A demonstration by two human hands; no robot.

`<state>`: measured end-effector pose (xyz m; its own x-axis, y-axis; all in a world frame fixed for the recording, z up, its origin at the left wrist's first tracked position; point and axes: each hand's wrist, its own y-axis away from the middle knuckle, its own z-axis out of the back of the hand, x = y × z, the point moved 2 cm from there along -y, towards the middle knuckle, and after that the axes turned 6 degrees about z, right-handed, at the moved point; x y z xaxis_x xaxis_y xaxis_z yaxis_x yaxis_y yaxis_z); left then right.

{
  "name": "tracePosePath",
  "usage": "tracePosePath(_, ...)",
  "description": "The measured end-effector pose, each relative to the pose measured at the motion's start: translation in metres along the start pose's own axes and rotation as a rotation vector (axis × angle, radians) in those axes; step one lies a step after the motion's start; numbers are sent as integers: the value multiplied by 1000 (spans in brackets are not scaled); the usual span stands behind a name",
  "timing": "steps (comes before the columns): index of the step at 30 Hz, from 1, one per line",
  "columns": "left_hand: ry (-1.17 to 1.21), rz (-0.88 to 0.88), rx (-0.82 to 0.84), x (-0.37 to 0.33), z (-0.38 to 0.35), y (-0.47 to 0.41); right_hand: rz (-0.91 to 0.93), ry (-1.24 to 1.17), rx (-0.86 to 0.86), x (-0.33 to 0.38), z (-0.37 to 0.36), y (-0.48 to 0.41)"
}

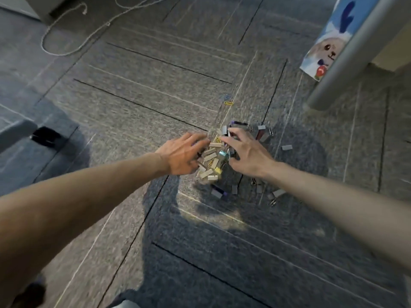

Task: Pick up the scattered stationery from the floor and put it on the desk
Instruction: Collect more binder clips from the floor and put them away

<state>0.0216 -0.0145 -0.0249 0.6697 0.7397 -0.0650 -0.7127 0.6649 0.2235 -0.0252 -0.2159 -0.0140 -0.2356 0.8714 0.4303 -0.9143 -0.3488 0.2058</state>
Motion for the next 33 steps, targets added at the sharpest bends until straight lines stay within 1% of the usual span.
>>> tracePosePath(3,50,-44,-39,1,-5,18,-7,67,66,3,-2,-5)
tracePosePath(6,98,-7,-94,-3,-8,30,6,107,36,12,-5,-6)
tracePosePath(9,183,59,-107,-8,-3,29,31,24,-22,18,-7,-7)
tracePosePath(13,303,143,-58,-2,-2,20,6,-56,-55,16,-8,0)
tracePosePath(15,353,189,-46,0,-5,20,-11,-43,-53,13,-8,1)
tracePosePath(17,352,185,-42,0,-6,21,-17,-11,-30,11,-8,2)
tracePosePath(19,363,196,-3,1,-7,20,-14,-2,-17,10,-7,1)
tracePosePath(21,415,243,68,3,-7,19,-43,-84,-39,11,-3,0)
tracePosePath(23,550,308,100,4,-7,17,-103,-248,-92,11,3,-2)
tracePosePath(25,802,406,108,3,-2,19,-173,-484,-154,8,11,-6)
tracePosePath(27,1060,495,139,1,4,21,-246,-780,-183,5,18,-9)
tracePosePath(28,1144,531,160,1,5,22,-283,-901,-199,4,18,-9)
tracePosePath(29,1194,559,177,1,5,23,-318,-968,-220,3,17,-9)
tracePosePath(31,1255,599,196,1,4,26,-373,-950,-245,3,9,-8)
tracePosePath(33,1302,624,204,2,4,29,-387,-815,-212,5,1,-6)
